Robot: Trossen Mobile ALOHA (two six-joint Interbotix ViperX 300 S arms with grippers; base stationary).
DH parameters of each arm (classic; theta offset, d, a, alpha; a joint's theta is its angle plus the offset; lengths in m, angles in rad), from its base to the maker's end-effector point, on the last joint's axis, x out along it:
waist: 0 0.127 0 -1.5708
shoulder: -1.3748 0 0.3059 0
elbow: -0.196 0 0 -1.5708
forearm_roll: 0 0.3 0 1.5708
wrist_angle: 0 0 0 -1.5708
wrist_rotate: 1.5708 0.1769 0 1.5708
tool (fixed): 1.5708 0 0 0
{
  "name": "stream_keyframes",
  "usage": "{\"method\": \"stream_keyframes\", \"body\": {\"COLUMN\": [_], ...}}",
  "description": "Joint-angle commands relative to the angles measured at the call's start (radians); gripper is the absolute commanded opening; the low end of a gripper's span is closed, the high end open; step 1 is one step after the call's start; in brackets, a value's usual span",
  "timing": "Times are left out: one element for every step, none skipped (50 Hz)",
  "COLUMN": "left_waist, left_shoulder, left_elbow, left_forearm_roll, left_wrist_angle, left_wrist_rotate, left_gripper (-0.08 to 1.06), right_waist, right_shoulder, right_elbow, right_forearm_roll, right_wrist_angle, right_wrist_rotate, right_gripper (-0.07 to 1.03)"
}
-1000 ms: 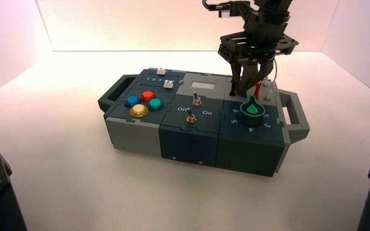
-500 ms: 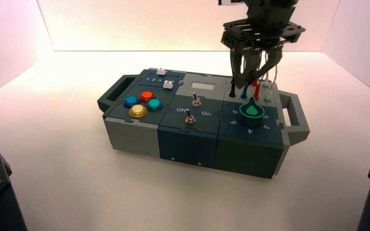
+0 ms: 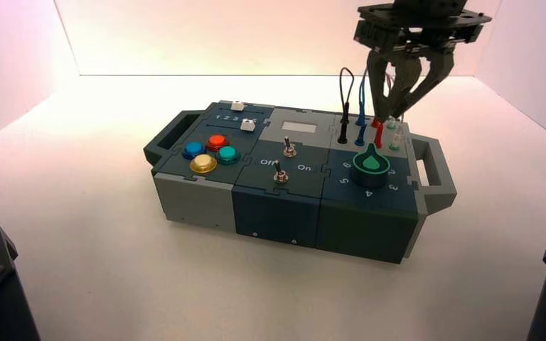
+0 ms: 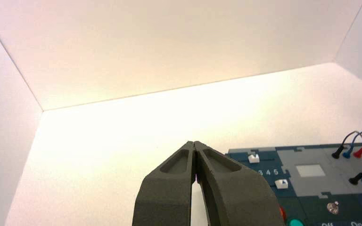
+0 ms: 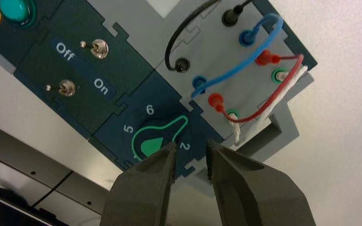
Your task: Insert the blue wire.
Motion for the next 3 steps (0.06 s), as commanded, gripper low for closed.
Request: {"method": "stream_keyframes", "body": {"left_waist": [0.005, 0.005, 0.005], "left_shoulder": [0.032, 0.034, 0.034], "left_elbow": [-0.015, -0.015, -0.015], "left_forearm_roll": [0.003, 0.003, 0.003], "left_wrist_angle": [-0.008, -0.009, -0.008], "left_wrist_rotate": [0.002, 0.002, 0.002], "left_gripper": [-0.03, -0.03, -0.03], "right_waist": [0.005, 0.005, 0.005], "right_shoulder": [-0.023, -0.025, -0.025], "right_elbow": [-0.002, 0.0, 0.002], "right_forearm_roll": [0.006, 0.006, 0.006], "right_wrist_angle": [0.0, 0.0, 0.002], "right_wrist_rotate": [0.006, 0.006, 0.006], "right_gripper": [0.36, 0.36, 0.36]}}
